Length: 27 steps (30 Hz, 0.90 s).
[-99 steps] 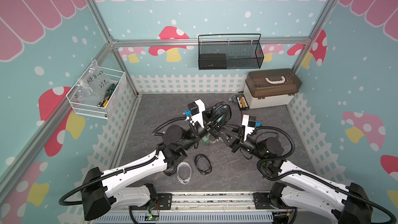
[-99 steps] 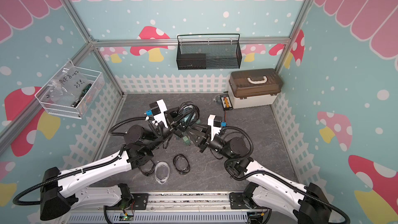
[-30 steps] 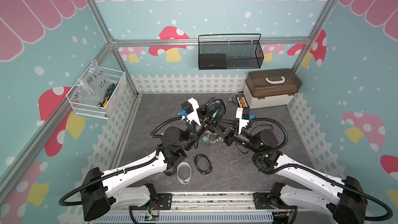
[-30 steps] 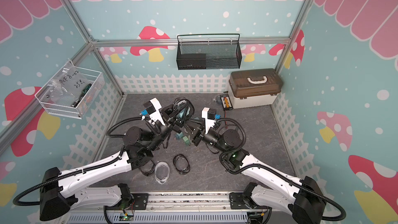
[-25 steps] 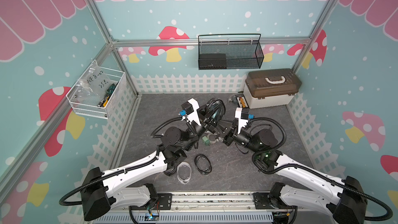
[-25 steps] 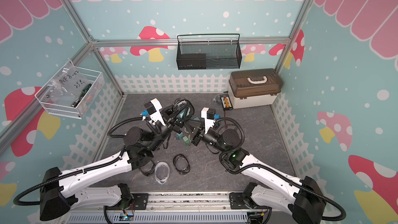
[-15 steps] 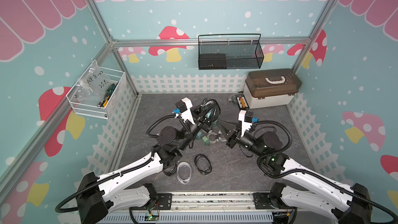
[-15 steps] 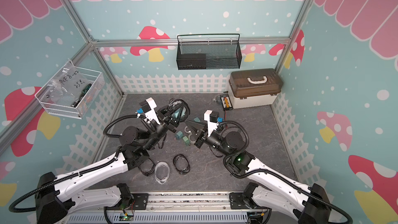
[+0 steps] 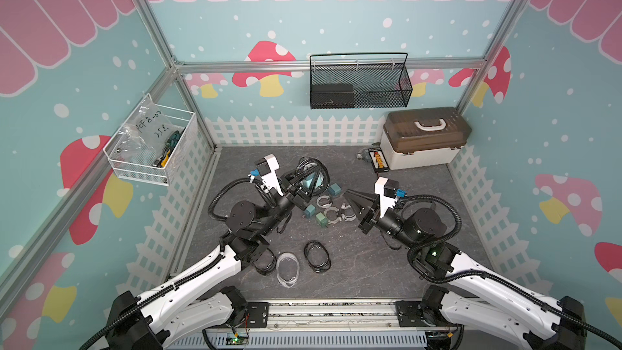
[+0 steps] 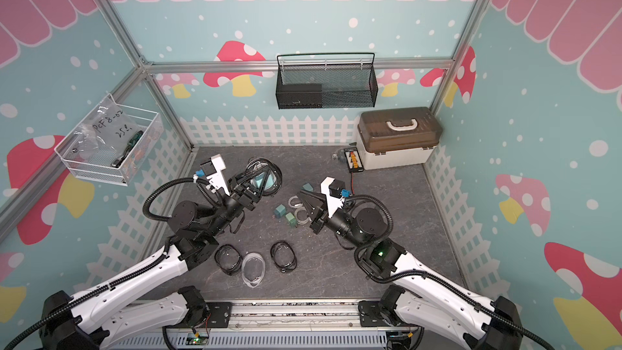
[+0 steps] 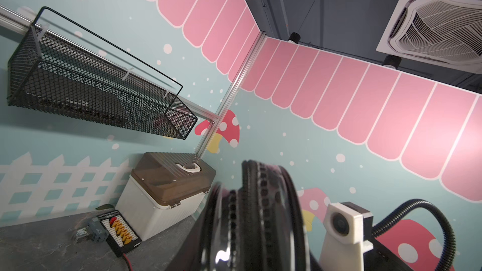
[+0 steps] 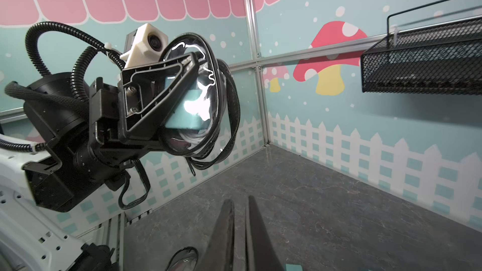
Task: Pack away charging kits
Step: Zip the zipper on the storage bag.
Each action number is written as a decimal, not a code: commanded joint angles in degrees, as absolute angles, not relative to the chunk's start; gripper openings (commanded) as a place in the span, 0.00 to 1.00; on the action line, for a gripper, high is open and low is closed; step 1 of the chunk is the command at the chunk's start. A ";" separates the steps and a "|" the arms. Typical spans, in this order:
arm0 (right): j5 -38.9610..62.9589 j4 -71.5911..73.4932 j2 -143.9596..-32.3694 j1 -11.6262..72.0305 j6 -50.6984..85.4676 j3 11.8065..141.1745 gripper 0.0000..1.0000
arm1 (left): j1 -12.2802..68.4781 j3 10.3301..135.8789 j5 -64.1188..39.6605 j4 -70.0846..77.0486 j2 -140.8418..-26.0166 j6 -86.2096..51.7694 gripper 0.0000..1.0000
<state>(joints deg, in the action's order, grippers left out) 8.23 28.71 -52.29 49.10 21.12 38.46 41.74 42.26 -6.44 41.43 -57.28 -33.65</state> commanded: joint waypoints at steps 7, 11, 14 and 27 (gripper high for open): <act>16.09 35.85 -57.40 52.46 24.26 42.99 0.23 | 41.40 46.74 -12.33 45.54 -58.01 -29.53 0.00; 15.14 35.87 -59.46 54.87 22.92 45.36 0.24 | 41.40 49.70 -13.86 45.22 -59.65 -27.87 0.00; 14.01 35.88 -60.70 55.72 22.07 46.88 0.25 | 41.40 51.35 -13.94 44.50 -60.56 -27.36 0.00; 7.21 35.86 -65.45 56.34 21.62 51.23 0.25 | 41.42 51.92 -12.06 43.52 -61.08 -27.55 0.00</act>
<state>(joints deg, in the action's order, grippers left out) 9.41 34.33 -65.12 55.99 22.68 49.43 41.74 50.41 -12.36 42.92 -61.47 -28.21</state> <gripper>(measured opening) 0.250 0.340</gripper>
